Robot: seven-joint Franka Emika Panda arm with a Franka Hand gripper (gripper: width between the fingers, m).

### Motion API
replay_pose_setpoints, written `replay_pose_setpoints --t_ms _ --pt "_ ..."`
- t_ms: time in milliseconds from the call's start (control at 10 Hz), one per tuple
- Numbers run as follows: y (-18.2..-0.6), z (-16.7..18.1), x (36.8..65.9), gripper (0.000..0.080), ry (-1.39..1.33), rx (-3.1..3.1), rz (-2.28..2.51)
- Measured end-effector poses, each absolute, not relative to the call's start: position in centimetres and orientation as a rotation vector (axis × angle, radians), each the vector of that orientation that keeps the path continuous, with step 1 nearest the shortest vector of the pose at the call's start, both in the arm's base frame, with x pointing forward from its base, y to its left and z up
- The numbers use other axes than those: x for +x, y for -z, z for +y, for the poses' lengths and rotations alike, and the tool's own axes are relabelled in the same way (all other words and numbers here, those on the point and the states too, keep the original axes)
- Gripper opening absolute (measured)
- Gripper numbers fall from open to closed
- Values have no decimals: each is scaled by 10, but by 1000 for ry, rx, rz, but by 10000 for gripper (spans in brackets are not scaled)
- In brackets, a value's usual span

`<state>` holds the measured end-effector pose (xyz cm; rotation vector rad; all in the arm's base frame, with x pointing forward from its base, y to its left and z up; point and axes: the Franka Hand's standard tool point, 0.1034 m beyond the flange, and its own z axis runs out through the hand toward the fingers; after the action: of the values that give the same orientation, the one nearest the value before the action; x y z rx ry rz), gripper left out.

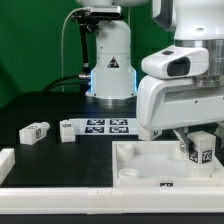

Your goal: Assemble one leg

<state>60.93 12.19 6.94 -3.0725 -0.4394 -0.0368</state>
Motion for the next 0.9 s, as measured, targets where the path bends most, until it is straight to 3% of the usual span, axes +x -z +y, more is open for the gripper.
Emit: replay_pose_setpoints --t_ms 100,400,900 --pt "-69 122 609 291 37 -3075 -413" --pt "-70 122 610 291 37 -3096 -167" --pt "-70 122 610 292 35 -2911 1126"
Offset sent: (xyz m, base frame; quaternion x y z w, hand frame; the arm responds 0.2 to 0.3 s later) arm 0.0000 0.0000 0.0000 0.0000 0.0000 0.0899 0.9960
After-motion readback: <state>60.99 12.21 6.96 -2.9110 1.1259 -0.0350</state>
